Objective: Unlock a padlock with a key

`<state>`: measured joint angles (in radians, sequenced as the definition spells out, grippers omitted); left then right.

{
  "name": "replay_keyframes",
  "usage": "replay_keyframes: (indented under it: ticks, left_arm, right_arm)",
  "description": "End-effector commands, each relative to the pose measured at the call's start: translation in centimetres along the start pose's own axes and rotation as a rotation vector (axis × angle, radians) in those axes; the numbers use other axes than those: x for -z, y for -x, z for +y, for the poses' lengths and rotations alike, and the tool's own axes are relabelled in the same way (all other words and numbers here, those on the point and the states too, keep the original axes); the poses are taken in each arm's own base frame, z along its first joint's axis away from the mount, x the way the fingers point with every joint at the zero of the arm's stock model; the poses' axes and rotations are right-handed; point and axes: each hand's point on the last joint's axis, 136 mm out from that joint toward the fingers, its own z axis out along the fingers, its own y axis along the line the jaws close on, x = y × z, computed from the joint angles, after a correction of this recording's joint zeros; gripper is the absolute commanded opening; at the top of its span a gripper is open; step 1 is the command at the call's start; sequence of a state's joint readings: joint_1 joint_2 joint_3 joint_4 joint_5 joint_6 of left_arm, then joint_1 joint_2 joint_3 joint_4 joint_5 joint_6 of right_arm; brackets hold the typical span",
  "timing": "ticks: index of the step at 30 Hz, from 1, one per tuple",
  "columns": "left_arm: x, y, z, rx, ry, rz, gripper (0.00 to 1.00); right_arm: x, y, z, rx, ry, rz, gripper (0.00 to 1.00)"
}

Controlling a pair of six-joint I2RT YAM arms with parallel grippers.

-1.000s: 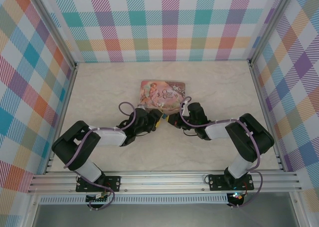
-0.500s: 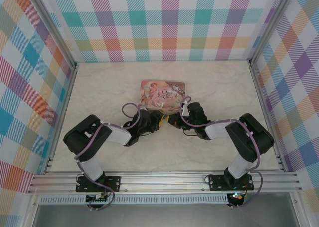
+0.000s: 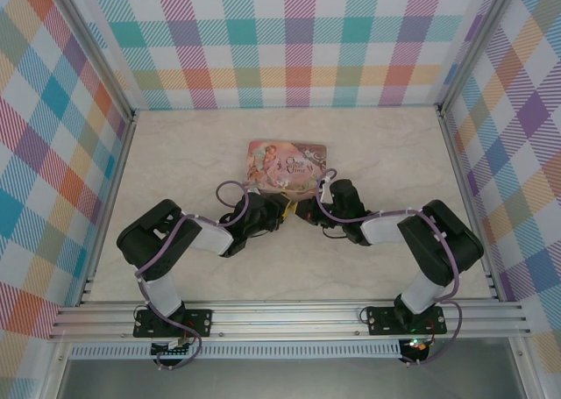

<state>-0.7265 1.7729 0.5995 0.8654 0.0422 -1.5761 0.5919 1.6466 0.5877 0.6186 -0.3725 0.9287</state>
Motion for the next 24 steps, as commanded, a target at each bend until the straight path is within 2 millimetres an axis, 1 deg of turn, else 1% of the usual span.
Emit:
replay_keyframes:
  ticks: [1,4,6,7,10,13,17,19,20,22,24]
  left_arm:
    - [0.0,-0.5,-0.8,-0.010,-0.024,-0.001,0.14]
    - [0.2,-0.4,-0.8,-0.012,-0.021,-0.006,0.06]
    - [0.3,-0.4,-0.9,-0.016,-0.021,-0.009,0.01]
    - [0.4,-0.3,-1.0,-0.017,-0.020,-0.011,0.00]
    - [0.5,-0.3,-1.2,-0.022,-0.021,-0.011,0.00]
    - [0.5,-0.4,-1.3,-0.027,-0.019,-0.008,0.00]
    - [0.5,-0.5,-1.8,-0.032,-0.027,0.005,0.00]
    - [0.4,-0.6,-2.1,-0.040,-0.028,0.012,0.00]
    - [0.4,-0.7,-2.2,-0.046,-0.027,0.016,0.00]
    - [0.5,-0.7,-2.3,-0.062,-0.014,0.019,0.00]
    - [0.5,-0.9,-2.5,-0.079,-0.002,0.026,0.00]
  right_arm:
    - [0.3,1.1,3.3,0.056,0.087,-0.027,0.07]
    - [0.5,1.1,3.4,0.066,0.088,-0.031,0.10]
    - [0.7,1.1,3.4,0.087,0.080,-0.035,0.19]
    - [0.8,0.9,2.9,0.088,0.055,-0.026,0.23]
    - [1.7,1.1,2.3,0.138,-0.007,-0.046,0.35]
    - [3.3,1.6,1.6,0.232,-0.103,-0.085,0.49]
    - [6.2,2.7,0.6,0.422,-0.265,-0.138,0.68]
    - [7.7,3.6,0.8,0.528,-0.322,-0.177,0.79]
    - [8.5,4.0,1.0,0.582,-0.343,-0.197,0.86]
    - [9.9,4.9,2.0,0.702,-0.359,-0.247,1.00]
    - [10.9,5.5,3.2,0.797,-0.347,-0.298,1.00]
